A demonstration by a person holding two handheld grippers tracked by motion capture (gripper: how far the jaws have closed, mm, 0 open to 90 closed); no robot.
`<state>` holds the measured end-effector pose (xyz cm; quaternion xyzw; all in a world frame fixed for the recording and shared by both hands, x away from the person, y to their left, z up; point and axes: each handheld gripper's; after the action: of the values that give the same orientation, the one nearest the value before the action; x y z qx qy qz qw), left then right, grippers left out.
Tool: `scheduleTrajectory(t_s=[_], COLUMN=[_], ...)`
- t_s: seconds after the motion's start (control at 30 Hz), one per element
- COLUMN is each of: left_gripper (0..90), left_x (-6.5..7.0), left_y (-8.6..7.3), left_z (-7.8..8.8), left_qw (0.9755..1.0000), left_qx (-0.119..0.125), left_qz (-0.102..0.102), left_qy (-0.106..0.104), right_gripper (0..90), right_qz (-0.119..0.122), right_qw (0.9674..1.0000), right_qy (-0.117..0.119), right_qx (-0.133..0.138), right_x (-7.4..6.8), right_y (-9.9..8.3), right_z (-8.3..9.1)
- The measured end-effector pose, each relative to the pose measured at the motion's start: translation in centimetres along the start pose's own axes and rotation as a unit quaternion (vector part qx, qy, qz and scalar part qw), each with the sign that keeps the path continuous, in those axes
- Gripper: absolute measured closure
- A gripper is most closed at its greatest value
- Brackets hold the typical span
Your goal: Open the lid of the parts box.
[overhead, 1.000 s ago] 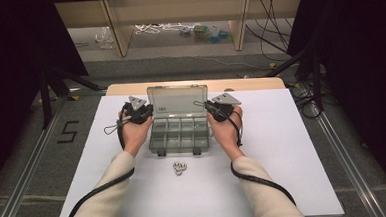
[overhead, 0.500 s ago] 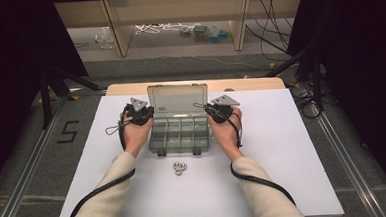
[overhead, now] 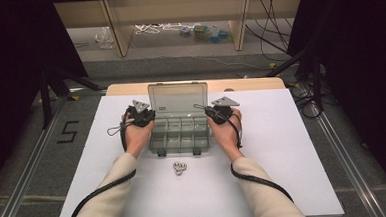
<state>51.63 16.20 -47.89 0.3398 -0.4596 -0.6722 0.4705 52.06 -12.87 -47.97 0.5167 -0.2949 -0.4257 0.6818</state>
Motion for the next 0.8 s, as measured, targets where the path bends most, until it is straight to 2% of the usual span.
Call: scheduleTrajectory(t_s=[0.13,0.2,0.43,0.5,0.57,0.67,0.73,0.8], left_gripper=[80.9,80.2,73.4,69.4,64.4,52.1,49.1,43.2], left_x=[0.0,0.0,-0.1,-0.1,-0.1,-0.1,-0.1,-0.1], left_y=[-0.1,0.0,-0.1,0.0,0.0,-0.2,-0.2,-0.2], left_z=[0.0,0.0,0.1,0.2,0.4,0.8,1.0,1.3], left_qw=[1.0000,1.0000,1.0000,0.9999,0.9999,0.9997,0.9996,0.9992], left_qx=[0.000,-0.001,0.003,0.007,0.009,0.019,0.023,0.032], left_qz=[0.001,-0.001,0.006,0.008,0.011,0.015,0.019,0.022], left_qy=[-0.001,-0.002,-0.001,-0.001,-0.004,-0.003,-0.004,-0.012], right_gripper=[80.4,79.5,73.9,71.3,67.3,63.2,61.7,59.1], right_qz=[0.007,-0.003,-0.008,-0.004,-0.013,-0.010,-0.008,-0.017], right_qw=[1.0000,1.0000,0.9999,0.9999,0.9999,0.9999,0.9999,0.9998], right_qy=[-0.004,-0.004,-0.004,-0.008,-0.006,-0.010,-0.008,-0.008], right_qx=[-0.004,-0.009,-0.011,-0.006,-0.004,0.002,0.009,0.010], right_x=[0.1,0.1,0.2,0.3,0.3,0.2,0.2,0.2], right_y=[-0.1,-0.2,-0.3,-0.2,-0.1,0.1,0.2,0.3], right_z=[-0.1,-0.1,-0.2,-0.2,-0.1,0.1,0.2,0.3])
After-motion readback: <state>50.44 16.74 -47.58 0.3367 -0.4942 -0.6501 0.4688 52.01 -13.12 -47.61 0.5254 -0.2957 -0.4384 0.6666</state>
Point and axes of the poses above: each handheld gripper's, and its own axes: z roughly backward along the jaws, y roughly out of its top, x roughly to its right, and after that the axes turned 10 degrees about x, right-handed
